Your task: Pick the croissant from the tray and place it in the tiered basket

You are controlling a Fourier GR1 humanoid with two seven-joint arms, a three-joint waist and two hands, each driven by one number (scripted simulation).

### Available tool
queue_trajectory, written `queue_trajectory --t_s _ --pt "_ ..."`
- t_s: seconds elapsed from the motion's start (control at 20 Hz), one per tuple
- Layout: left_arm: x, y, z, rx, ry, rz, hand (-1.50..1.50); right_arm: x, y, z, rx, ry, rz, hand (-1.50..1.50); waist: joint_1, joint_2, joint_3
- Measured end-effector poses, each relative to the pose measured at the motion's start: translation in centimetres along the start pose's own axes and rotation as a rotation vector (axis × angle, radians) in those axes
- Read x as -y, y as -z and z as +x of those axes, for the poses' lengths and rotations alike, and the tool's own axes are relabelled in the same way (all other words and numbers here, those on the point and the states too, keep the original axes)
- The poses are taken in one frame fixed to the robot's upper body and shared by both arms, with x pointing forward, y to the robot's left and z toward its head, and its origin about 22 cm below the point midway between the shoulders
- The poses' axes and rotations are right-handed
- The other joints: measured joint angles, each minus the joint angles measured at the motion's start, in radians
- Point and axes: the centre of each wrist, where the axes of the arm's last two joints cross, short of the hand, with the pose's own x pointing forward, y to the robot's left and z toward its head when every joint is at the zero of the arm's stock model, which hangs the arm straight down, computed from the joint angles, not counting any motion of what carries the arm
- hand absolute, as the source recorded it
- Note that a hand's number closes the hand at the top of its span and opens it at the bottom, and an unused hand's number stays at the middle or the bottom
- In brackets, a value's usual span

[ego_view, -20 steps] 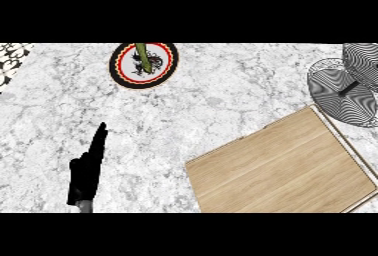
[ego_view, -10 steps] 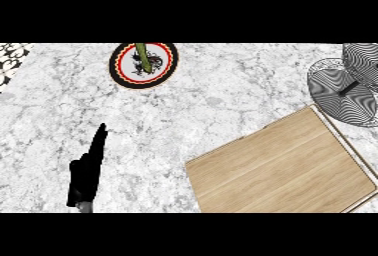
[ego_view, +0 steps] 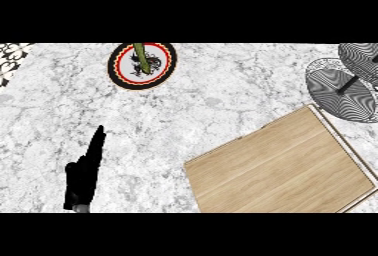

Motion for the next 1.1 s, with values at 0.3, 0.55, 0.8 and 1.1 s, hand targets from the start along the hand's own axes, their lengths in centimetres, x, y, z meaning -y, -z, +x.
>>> queue_trajectory --t_s 0.3,0.55,0.8,1.1 --pt "0.7 -0.2 0.2 -0.008 -0.002 0.008 0.0 -0.3 0.7 -1.1 0.016 0.242 -0.007 -1.5 0.0 0.004 0.003" --pt "0.2 -0.2 0.0 -0.008 0.002 0.013 0.0 1.8 1.1 -0.6 0.069 0.37 -0.15 -1.5 -0.005 0.003 0.002" --pt "-0.2 -0.4 -0.5 -0.013 -0.003 0.03 0.0 6.5 1.6 -1.7 0.027 0.413 -0.35 -1.5 -0.026 -0.004 0.001" --pt "-0.9 -1.0 -0.5 -0.036 -0.005 0.055 0.0 14.1 1.1 -6.3 -0.053 0.459 -0.471 -1.5 -0.057 -0.011 0.0"
